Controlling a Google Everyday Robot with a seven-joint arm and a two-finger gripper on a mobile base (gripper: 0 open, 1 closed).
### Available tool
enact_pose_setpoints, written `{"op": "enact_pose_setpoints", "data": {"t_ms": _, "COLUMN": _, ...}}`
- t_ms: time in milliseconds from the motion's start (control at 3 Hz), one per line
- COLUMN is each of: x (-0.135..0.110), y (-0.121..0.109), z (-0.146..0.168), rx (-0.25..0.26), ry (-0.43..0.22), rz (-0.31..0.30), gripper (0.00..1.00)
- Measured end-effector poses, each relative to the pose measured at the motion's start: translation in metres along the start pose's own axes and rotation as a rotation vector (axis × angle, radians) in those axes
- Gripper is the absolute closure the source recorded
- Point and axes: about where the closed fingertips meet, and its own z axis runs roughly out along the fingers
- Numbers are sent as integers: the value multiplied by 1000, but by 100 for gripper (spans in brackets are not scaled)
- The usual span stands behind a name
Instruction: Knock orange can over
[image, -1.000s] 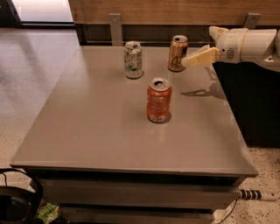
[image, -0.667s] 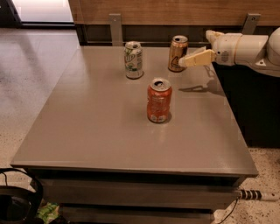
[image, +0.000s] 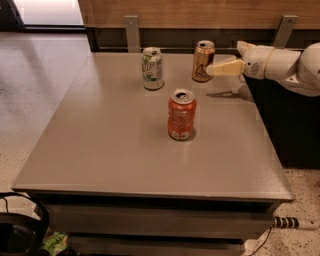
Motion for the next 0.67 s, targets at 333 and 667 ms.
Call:
{"op": "enact_pose_setpoints", "data": {"t_ms": 333, "x": 1, "y": -7, "z": 8, "rx": 4, "ry": -31, "rz": 10, "gripper": 0}}
{"op": "enact_pose_setpoints", "data": {"t_ms": 667, "x": 3, "y": -7, "z": 20, "rx": -9, "ry": -46, "rz": 14, "gripper": 0}}
